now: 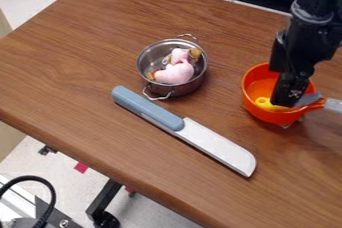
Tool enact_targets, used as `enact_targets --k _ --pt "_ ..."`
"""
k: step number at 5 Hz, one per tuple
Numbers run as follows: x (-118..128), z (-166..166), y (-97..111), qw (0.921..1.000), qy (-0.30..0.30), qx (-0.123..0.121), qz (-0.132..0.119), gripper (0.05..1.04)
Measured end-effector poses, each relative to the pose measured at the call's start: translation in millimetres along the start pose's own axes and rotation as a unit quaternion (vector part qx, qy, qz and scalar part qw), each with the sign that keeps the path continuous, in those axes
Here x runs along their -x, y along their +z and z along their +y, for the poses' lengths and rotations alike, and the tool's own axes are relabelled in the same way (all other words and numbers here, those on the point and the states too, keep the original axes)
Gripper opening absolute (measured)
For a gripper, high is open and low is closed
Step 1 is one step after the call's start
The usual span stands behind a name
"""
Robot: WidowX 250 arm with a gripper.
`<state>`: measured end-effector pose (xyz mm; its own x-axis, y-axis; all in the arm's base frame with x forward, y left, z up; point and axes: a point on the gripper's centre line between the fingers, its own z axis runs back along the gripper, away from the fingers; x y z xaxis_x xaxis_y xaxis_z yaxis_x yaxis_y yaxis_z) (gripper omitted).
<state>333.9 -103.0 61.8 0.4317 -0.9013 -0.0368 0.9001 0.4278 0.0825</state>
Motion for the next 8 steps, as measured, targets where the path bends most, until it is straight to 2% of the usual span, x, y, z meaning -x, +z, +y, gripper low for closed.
enact_targets --k 1,2,3,4,5,6,7,8 --pt "5 7 19 0.9995 0.008 -0.019 -0.024 0.999" --pt "15 11 24 0.9996 0.003 -0.012 -0.024 0.999" --pt "33 16 42 0.9993 0.007 -0.013 -0.034 0.999" --pt "61 24 48 0.9984 0.048 -0.023 -0.02 0.999" --pt "91 43 47 0.9862 0.162 -0.033 -0.011 0.999" --pt "115 77 50 0.9647 0.26 -0.042 -0.007 0.999" --pt "132 98 47 0.949 0.313 -0.032 -0.014 0.999" --pt "147 108 48 0.9373 0.345 -0.039 -0.026 0.999"
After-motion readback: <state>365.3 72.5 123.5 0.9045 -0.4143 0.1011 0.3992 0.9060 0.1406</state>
